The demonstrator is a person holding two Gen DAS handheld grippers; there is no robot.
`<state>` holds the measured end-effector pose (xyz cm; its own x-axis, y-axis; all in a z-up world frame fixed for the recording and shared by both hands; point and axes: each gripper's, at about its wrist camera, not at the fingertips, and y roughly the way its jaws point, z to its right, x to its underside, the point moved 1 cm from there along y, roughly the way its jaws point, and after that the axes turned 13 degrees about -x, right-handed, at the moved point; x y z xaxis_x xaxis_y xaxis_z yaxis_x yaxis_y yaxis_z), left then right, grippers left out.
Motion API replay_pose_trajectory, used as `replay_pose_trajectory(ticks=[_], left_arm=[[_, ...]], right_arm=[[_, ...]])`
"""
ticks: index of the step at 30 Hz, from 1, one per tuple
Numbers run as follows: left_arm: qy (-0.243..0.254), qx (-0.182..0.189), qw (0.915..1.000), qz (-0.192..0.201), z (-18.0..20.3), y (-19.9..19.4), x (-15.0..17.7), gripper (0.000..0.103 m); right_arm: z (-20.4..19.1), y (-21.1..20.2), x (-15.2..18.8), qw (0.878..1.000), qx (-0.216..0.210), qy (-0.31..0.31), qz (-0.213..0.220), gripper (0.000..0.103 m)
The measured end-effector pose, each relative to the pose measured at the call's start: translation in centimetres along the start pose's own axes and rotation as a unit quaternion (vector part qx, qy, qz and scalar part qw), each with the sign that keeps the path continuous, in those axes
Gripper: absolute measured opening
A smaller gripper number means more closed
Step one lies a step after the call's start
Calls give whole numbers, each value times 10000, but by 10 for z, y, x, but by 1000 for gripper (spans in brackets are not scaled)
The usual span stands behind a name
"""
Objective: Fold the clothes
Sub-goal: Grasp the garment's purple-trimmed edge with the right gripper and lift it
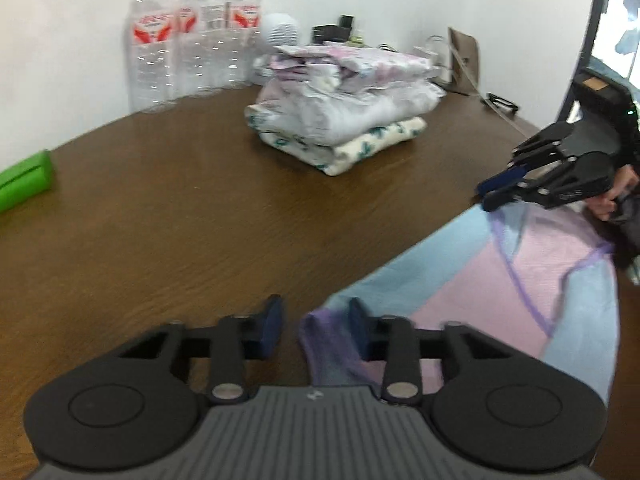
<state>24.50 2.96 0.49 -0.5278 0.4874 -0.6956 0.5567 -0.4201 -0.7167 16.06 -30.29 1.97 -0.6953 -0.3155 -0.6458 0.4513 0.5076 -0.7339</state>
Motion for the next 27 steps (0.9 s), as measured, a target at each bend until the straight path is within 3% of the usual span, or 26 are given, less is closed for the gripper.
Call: replay_pose_trajectory(ticks=[5,10,13,15,17,19,21,22,23,27], left_arm=[[210,-191,9995,140,13,-12,0,6],[796,-402,9922,874,49,-73,11,5],[1365,-560,9810,1259,92,-117,48,6],[1728,-585,9760,1187,119,-131,82,7],[1775,-618,9763,1069,129,-137,101,9],[1785,-641,9770,971,138,-144,118,13],[1399,-531,9825,1104,133,-155,113,27],[1219,-480,9836,1236,129,-160,109,41],[1087,-499,9840,1319,126,-162,106,49],[738,-871,9867,1158,124,-144,93,48]], right_arm=[[-25,-7,-6,9984,317,-447,117,2],[-64,-53,-1,9925,579,-934,533,2],[-94,-73,28,9898,578,-1202,508,3],[-107,-74,54,9890,536,-1359,231,4],[-110,-75,74,9909,435,-1269,55,9],[-102,-88,82,9960,343,-752,339,18],[-84,-102,84,9968,231,78,767,24],[-72,-107,84,9931,164,619,984,24],[-60,-110,85,9865,103,1144,1169,24],[-23,-93,92,9544,-105,2634,1397,26]])
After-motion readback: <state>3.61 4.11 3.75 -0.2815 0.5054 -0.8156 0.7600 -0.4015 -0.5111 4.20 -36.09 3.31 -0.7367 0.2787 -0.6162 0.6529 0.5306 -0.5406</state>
